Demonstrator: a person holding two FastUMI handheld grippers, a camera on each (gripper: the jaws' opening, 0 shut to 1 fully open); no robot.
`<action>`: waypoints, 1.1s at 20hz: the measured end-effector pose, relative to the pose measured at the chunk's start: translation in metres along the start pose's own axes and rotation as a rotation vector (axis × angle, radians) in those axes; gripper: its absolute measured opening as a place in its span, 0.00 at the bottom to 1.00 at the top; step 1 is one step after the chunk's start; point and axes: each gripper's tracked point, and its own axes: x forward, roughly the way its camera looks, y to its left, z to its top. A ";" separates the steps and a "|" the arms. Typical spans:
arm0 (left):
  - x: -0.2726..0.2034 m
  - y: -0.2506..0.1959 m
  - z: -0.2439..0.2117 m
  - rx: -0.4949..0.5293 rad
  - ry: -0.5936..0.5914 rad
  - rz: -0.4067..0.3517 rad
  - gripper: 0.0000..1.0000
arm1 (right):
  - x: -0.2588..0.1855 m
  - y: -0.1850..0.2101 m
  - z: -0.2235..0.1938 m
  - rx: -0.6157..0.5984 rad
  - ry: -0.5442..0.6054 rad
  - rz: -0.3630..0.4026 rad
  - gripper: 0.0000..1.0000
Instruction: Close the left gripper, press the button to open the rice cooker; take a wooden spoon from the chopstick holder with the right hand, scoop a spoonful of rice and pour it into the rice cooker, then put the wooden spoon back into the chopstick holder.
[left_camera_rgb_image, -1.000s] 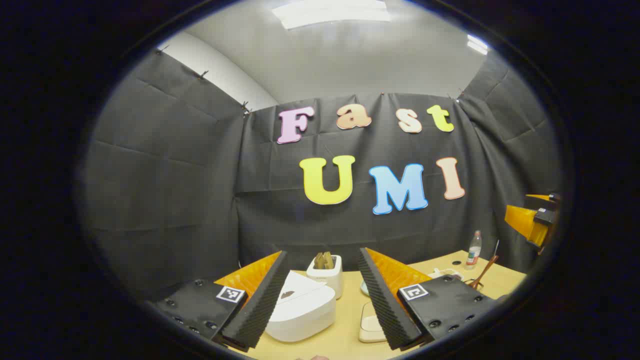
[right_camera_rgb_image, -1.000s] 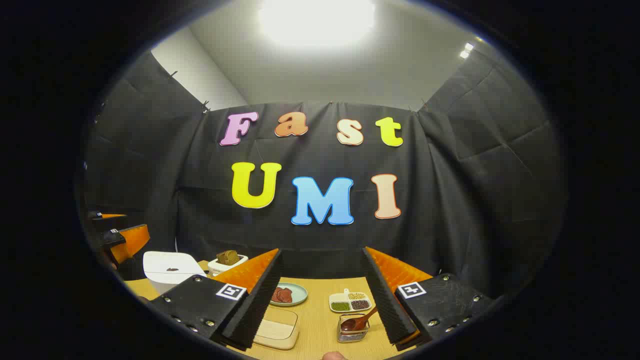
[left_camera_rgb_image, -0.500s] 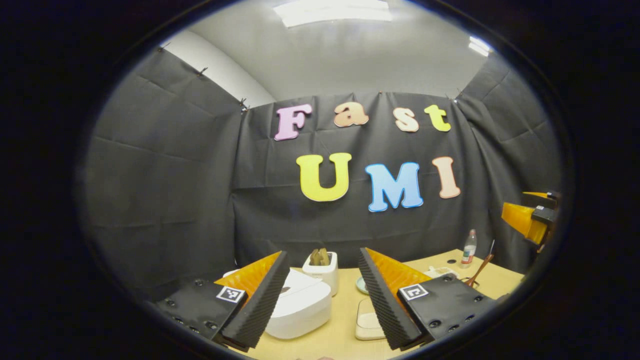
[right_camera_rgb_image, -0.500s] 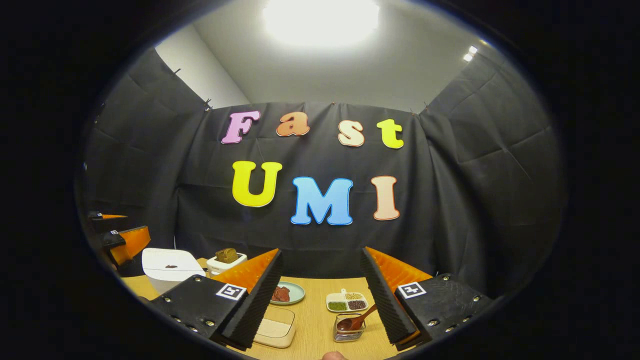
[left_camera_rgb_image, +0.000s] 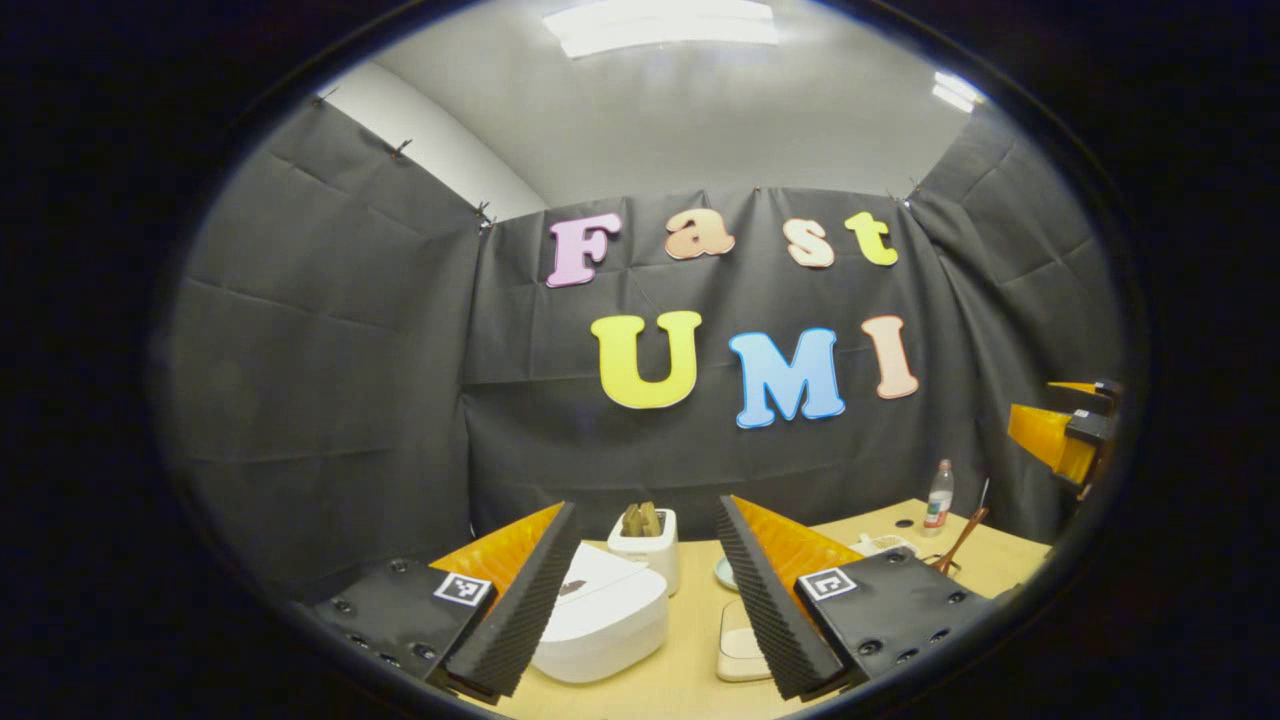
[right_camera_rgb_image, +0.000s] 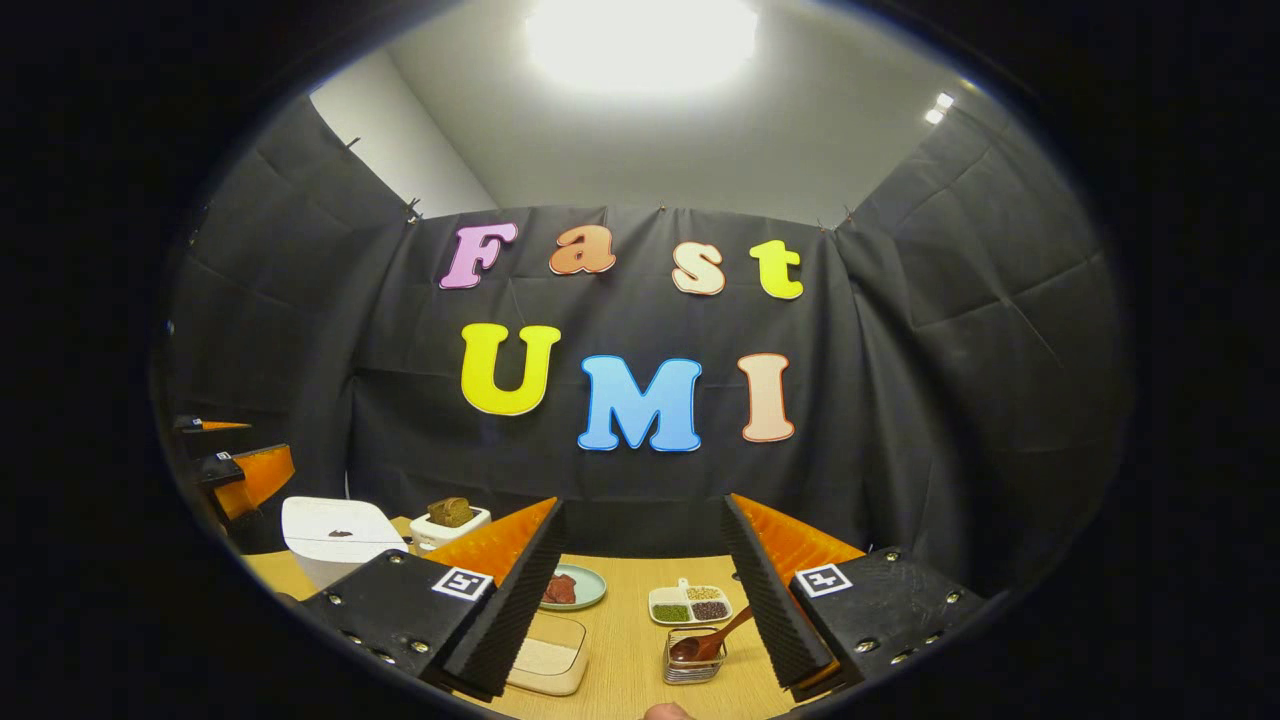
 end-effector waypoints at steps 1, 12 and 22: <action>0.000 0.002 0.001 0.001 -0.004 -0.001 0.88 | 0.000 0.000 -0.001 0.002 0.000 0.000 0.94; 0.012 0.050 -0.012 -0.028 0.032 0.037 0.23 | -0.006 0.012 0.010 -0.009 -0.027 -0.008 0.94; 0.059 0.099 -0.050 -0.112 0.078 0.012 0.08 | -0.013 0.025 0.007 -0.046 -0.018 -0.044 0.94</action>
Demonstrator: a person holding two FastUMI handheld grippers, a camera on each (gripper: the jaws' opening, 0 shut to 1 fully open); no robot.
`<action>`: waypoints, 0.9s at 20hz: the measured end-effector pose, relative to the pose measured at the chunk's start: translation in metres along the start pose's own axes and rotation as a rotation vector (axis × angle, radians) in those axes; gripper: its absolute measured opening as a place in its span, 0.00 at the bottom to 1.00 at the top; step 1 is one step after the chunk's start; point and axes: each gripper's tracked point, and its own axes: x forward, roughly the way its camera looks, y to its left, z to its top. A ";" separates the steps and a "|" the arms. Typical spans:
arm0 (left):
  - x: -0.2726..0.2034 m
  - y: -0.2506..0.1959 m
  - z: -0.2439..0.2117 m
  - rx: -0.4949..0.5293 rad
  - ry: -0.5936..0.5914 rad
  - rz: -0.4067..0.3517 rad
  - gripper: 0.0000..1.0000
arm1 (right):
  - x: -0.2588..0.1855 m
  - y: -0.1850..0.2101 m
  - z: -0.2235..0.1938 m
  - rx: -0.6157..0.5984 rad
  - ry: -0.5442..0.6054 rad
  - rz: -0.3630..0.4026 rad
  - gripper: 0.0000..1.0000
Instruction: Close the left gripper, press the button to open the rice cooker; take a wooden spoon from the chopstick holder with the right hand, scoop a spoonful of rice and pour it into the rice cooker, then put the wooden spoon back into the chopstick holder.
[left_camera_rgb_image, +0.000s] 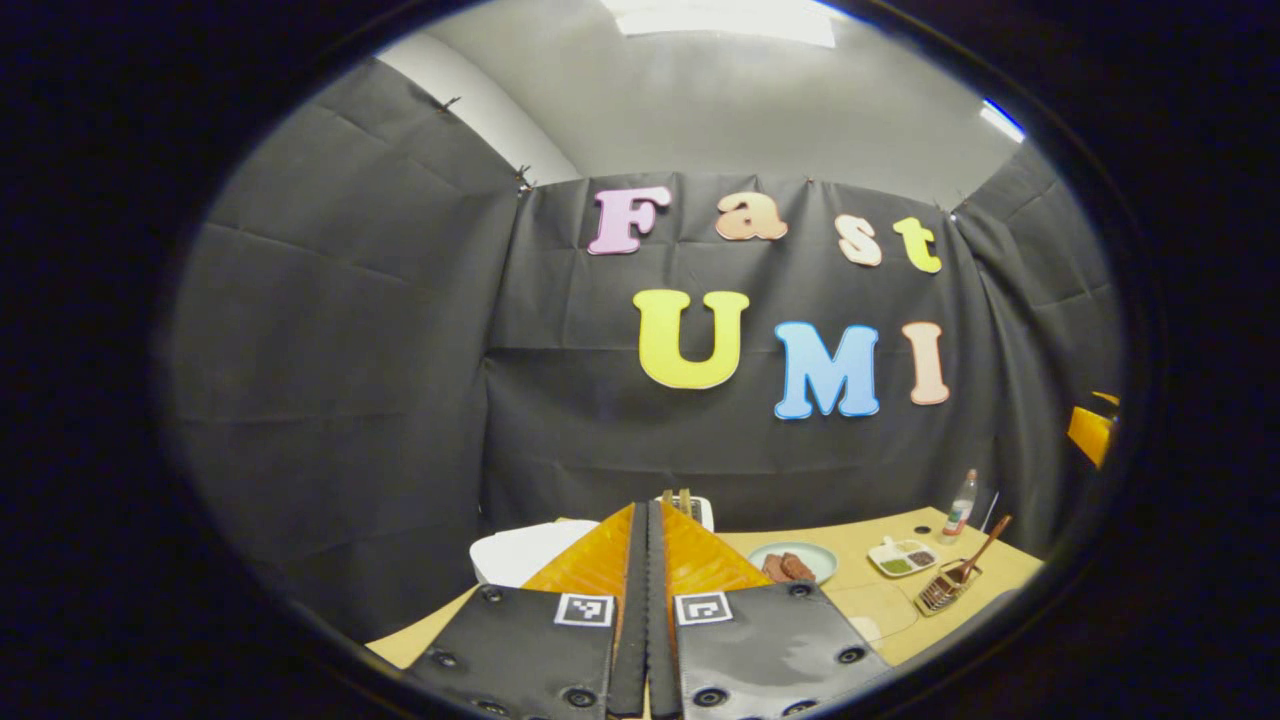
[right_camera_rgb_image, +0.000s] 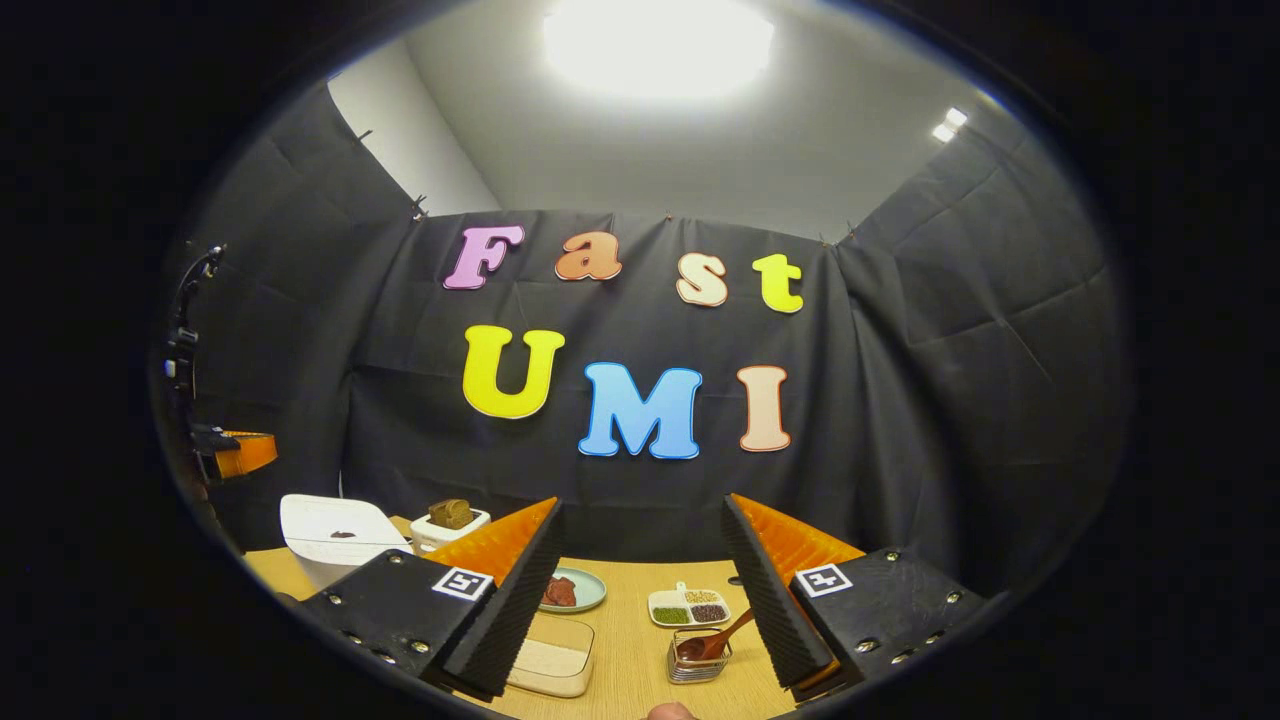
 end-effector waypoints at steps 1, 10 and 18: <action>0.007 0.003 -0.003 0.003 0.007 -0.013 0.08 | -0.001 0.000 -0.001 -0.003 0.004 -0.010 0.94; 0.081 0.023 -0.060 -0.012 0.135 -0.098 0.08 | -0.020 -0.015 -0.008 -0.016 0.033 -0.139 0.94; 0.128 0.028 -0.130 -0.039 0.267 -0.127 0.08 | -0.035 -0.033 -0.018 -0.051 0.077 -0.238 0.94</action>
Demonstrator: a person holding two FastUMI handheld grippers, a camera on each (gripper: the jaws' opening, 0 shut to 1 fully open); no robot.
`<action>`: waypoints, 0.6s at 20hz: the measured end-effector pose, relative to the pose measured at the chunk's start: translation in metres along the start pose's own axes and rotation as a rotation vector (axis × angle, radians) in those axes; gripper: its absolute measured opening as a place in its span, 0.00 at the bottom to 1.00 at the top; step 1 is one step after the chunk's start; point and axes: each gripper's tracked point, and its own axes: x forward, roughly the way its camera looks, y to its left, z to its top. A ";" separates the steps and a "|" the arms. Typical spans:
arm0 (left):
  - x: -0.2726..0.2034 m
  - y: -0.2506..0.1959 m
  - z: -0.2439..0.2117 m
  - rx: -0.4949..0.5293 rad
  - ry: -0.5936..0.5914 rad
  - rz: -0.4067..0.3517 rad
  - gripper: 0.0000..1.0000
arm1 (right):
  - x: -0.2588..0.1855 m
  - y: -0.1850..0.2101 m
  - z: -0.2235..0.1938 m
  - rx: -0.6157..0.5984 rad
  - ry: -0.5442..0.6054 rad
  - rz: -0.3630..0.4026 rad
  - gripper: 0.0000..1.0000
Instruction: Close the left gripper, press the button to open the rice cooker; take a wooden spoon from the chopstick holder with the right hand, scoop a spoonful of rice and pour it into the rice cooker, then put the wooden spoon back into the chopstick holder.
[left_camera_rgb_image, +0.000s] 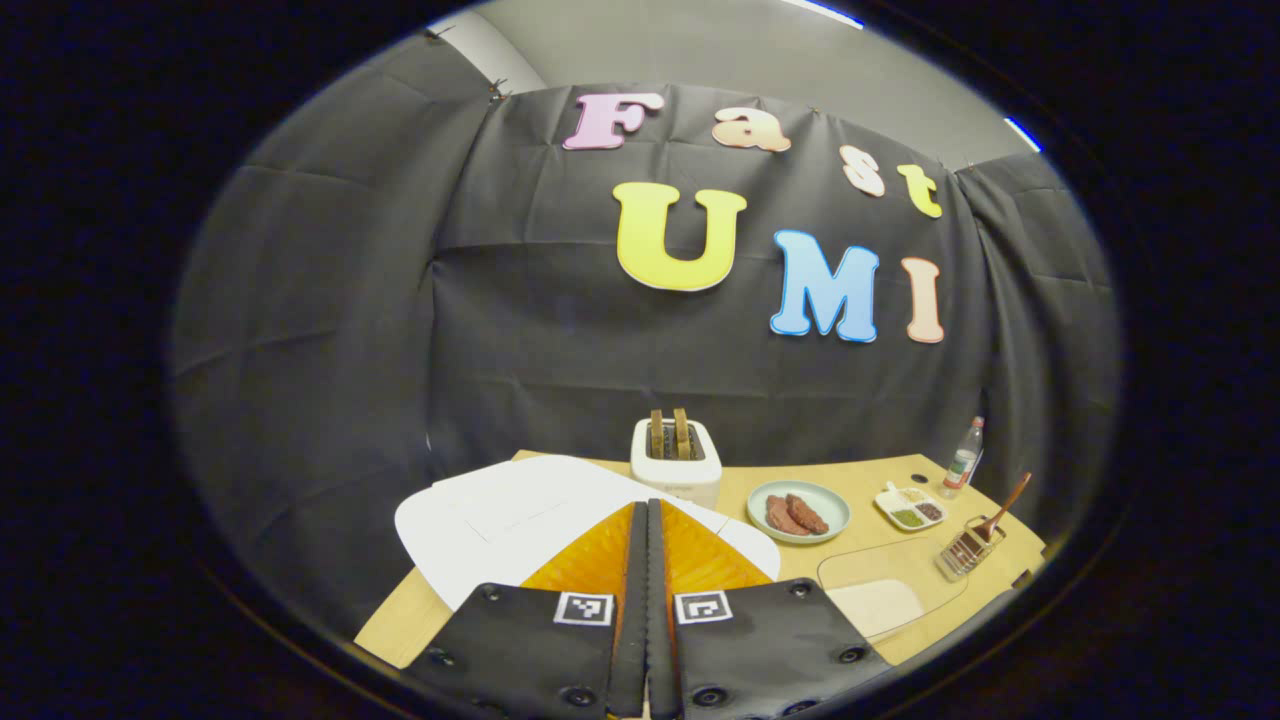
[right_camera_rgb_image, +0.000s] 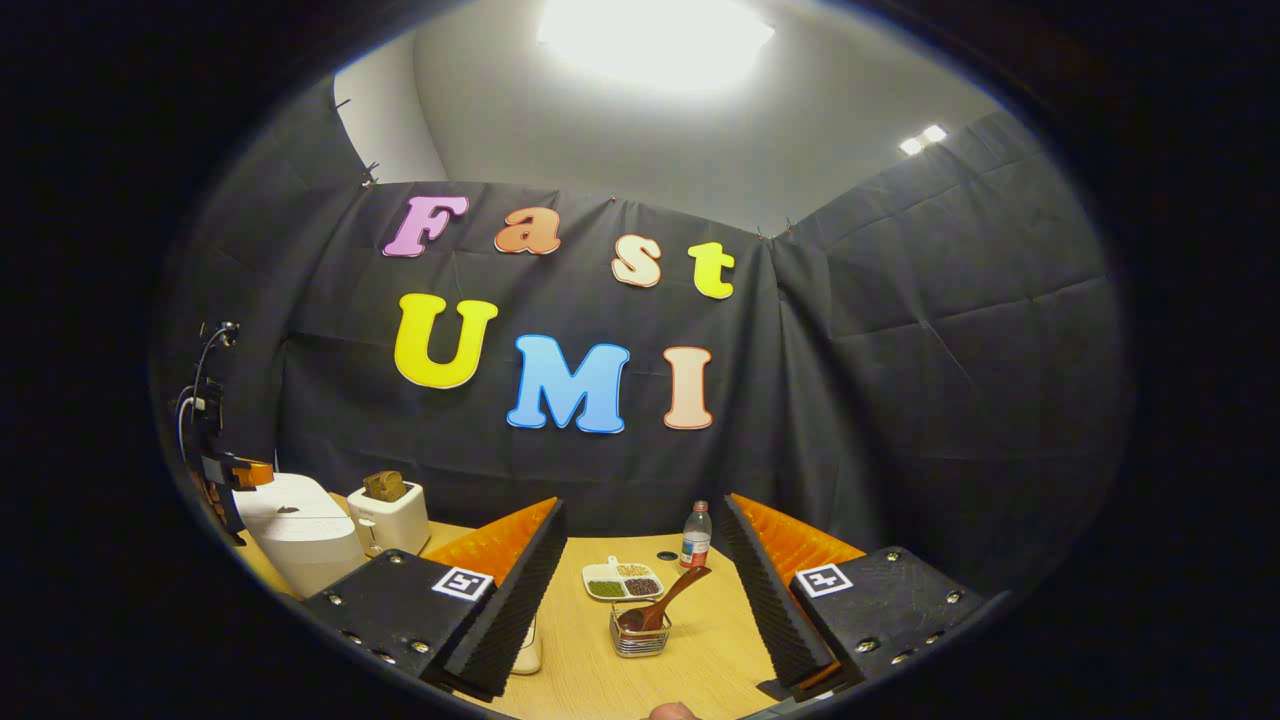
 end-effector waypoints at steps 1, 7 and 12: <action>0.005 0.000 -0.007 -0.004 0.014 -0.002 0.09 | -0.001 -0.001 -0.002 -0.001 0.007 -0.008 0.94; 0.026 0.003 -0.049 0.014 0.094 0.012 0.09 | -0.004 -0.007 -0.007 0.000 0.027 -0.026 0.94; 0.032 0.004 -0.059 0.028 0.118 0.026 0.08 | -0.004 -0.011 -0.010 0.005 0.034 -0.027 0.94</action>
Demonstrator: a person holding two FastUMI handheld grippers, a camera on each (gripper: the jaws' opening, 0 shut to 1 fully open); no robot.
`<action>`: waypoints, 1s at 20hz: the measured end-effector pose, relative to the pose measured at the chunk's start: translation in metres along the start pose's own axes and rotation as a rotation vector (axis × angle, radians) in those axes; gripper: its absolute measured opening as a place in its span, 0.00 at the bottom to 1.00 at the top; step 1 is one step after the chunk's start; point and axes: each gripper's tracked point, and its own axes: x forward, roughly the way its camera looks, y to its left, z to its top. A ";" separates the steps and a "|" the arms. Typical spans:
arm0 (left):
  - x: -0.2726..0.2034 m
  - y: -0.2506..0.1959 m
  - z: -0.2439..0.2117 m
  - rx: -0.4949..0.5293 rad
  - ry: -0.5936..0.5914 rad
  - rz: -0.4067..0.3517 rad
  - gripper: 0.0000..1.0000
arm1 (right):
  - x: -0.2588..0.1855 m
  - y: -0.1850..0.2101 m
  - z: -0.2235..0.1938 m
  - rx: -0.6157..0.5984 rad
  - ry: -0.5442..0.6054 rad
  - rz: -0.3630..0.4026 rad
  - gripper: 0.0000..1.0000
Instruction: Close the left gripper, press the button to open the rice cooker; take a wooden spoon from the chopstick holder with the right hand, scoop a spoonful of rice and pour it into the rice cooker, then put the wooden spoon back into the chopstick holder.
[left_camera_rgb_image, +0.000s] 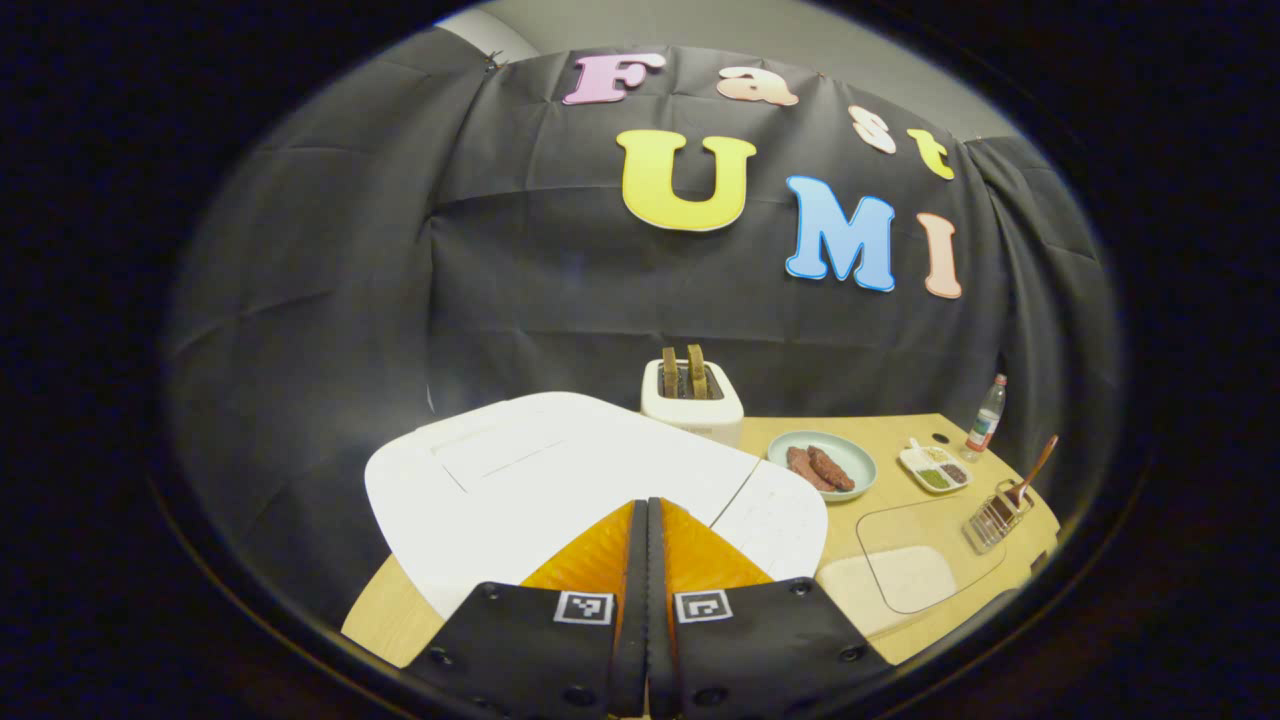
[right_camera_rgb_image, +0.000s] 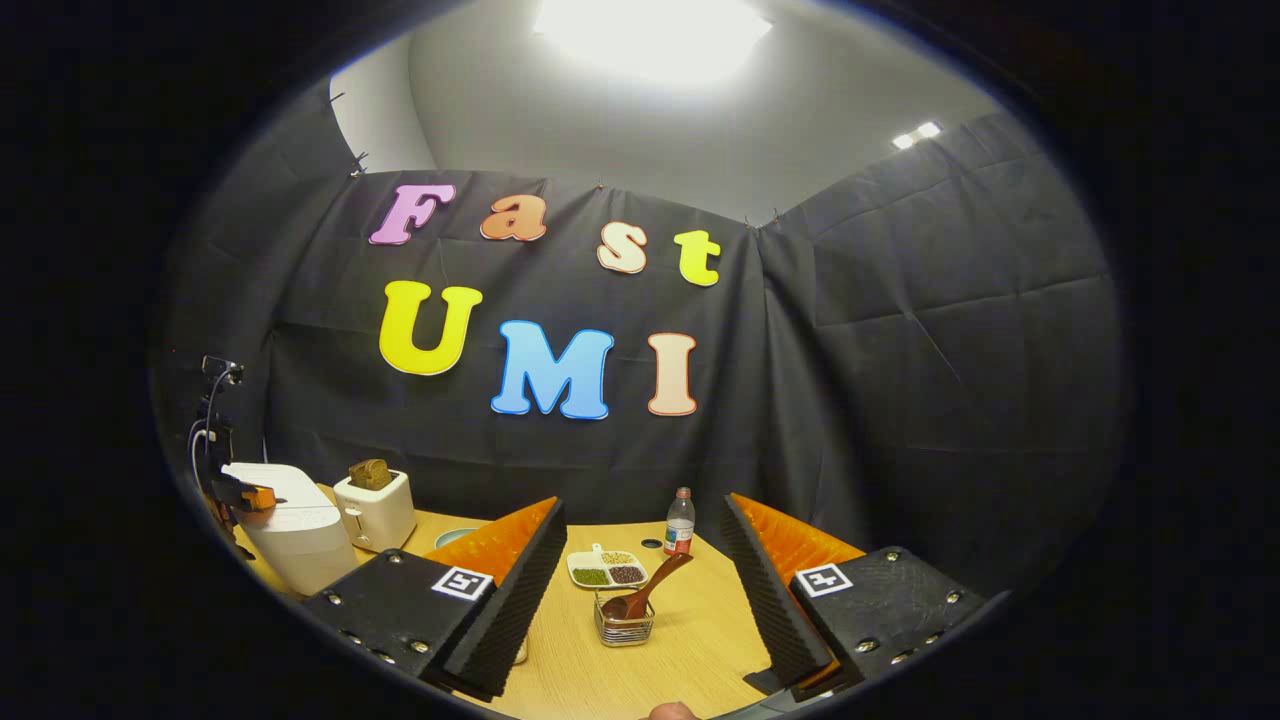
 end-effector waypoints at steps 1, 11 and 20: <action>0.000 0.000 0.002 0.003 -0.002 -0.001 0.09 | 0.001 0.000 -0.001 0.000 0.002 0.004 0.94; -0.022 0.009 0.075 0.010 -0.138 0.084 0.08 | 0.016 -0.004 0.002 -0.016 -0.009 0.073 0.94; -0.095 0.003 0.155 0.031 -0.312 0.170 0.08 | 0.048 -0.005 0.007 0.032 -0.037 0.160 0.95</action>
